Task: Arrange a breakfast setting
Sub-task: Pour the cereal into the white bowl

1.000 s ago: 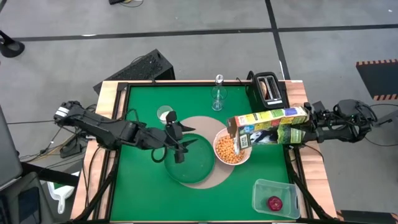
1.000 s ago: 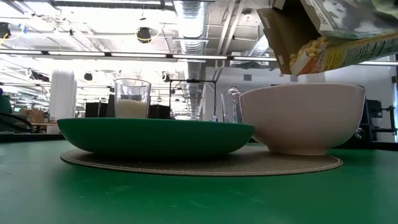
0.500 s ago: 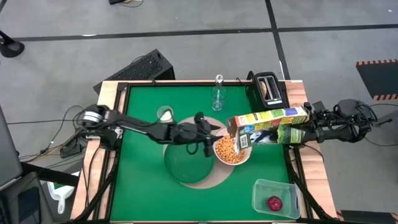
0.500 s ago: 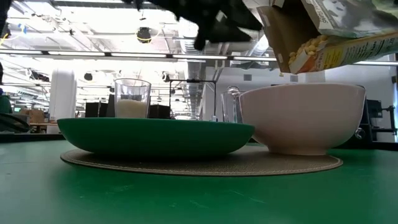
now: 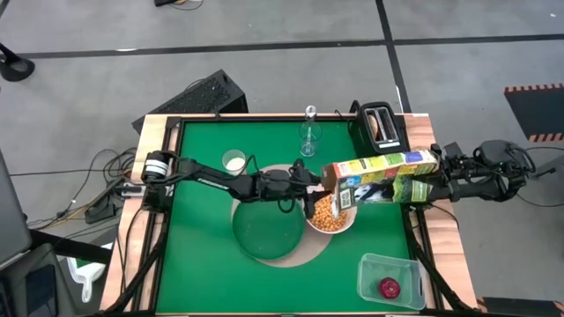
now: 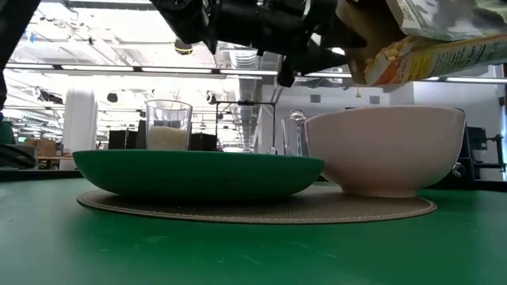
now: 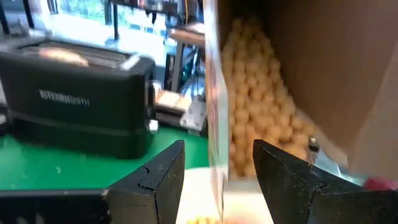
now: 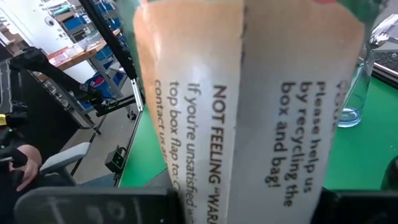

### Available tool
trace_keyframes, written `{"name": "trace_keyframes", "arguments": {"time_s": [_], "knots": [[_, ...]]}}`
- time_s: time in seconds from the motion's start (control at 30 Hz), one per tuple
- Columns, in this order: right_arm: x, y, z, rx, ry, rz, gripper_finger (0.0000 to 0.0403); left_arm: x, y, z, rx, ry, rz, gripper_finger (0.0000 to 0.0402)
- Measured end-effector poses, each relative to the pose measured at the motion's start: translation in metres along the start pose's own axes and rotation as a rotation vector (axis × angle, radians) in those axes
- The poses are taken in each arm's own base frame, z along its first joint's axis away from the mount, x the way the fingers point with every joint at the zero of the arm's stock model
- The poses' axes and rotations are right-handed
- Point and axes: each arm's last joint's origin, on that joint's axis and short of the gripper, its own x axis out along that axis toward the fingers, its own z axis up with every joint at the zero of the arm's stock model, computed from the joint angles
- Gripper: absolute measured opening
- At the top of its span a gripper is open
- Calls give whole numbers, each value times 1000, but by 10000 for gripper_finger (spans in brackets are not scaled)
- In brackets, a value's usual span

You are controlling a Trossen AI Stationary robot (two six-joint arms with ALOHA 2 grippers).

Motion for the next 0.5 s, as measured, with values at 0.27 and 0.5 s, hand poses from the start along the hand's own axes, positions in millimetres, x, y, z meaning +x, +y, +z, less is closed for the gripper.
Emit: {"name": "trace_keyframes", "arguments": {"time_s": [0.27,0.5], "knots": [[0,0,0,0,-3,3,106,4,-3,13,70,-38,-12,76],[0,0,0,0,-3,5,107,8,-1,24,114,-16,-11,2]]}}
